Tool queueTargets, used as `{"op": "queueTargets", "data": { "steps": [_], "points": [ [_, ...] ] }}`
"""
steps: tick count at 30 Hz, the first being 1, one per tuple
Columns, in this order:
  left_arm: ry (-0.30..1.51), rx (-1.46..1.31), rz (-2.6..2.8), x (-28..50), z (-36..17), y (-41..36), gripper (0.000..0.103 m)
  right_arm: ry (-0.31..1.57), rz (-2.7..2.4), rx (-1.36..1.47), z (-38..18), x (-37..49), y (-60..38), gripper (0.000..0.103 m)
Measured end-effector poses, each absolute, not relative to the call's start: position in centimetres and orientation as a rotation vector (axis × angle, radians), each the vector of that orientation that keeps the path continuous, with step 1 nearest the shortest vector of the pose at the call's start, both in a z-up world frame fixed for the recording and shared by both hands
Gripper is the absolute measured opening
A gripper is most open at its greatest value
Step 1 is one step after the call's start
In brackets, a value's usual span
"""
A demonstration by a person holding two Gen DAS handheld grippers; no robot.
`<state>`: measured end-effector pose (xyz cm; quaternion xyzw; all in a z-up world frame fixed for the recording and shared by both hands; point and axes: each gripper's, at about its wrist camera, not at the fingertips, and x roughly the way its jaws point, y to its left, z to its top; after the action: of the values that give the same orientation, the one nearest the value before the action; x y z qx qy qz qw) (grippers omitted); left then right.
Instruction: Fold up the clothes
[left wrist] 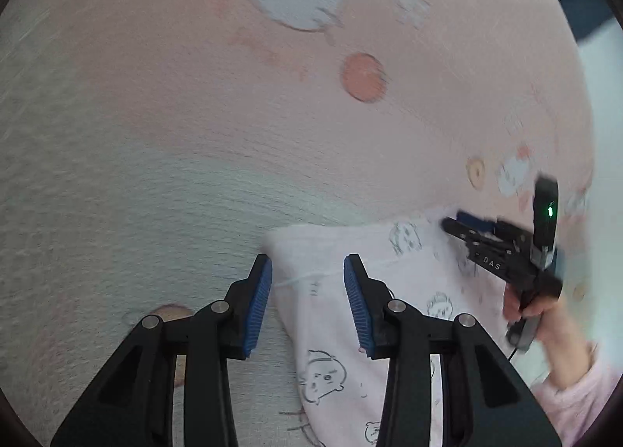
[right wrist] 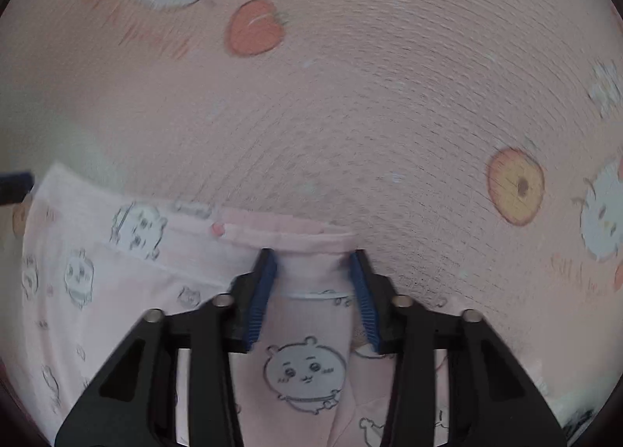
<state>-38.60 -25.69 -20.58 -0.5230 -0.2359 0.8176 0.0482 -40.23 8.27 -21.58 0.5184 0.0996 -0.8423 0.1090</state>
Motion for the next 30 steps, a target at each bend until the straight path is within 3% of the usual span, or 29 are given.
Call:
{"op": "queueTargets", "data": {
  "steps": [5, 6, 8, 9, 10, 11, 14, 18, 27, 30],
  "points": [
    [-0.760, -1.681, 2.478, -39.0, -22.1, -25.8, 0.029, 0.232, -2.512, 1.537, -21.4, -40.7, 9.6, 0.017],
    [-0.730, -1.673, 2.489, -39.1, -22.1, -25.2, 0.028, 0.244, -2.506, 1.536, -21.3, -40.7, 9.6, 0.020],
    [-0.645, -1.673, 2.512, -38.7, -22.1, -24.6, 0.014, 0.298, -2.456, 1.556, -21.8, -40.7, 9.1, 0.029],
    [-0.589, -1.687, 2.522, -39.0, -22.1, -24.3, 0.009, 0.316, -2.429, 1.566, -22.1, -40.7, 8.9, 0.029],
    [-0.506, -1.695, 2.541, -40.4, -22.7, -23.2, 0.007, 0.329, -2.415, 1.562, -22.2, -40.6, 8.8, 0.026],
    [-0.408, -1.689, 2.568, -41.1, -22.7, -22.2, 0.005, 0.340, -2.406, 1.544, -22.1, -40.4, 8.7, 0.011],
    [-0.200, -1.609, 2.655, -40.9, -20.9, -20.9, 0.004, 0.337, -2.413, 1.478, -21.0, -40.0, 8.9, 0.004],
    [-0.105, -1.547, 2.662, -40.5, -19.7, -21.0, 0.004, 0.194, -2.481, 1.424, -19.7, -39.8, 11.0, 0.003],
    [0.330, -1.642, 2.734, -42.6, -23.4, -16.6, 0.008, 0.072, -2.512, 1.476, -22.9, -42.7, 9.1, 0.004],
    [0.272, -1.676, 2.731, -42.9, -22.7, -17.2, 0.015, 0.031, -2.513, 1.503, -22.2, -42.7, 9.8, 0.011]
  ]
}}
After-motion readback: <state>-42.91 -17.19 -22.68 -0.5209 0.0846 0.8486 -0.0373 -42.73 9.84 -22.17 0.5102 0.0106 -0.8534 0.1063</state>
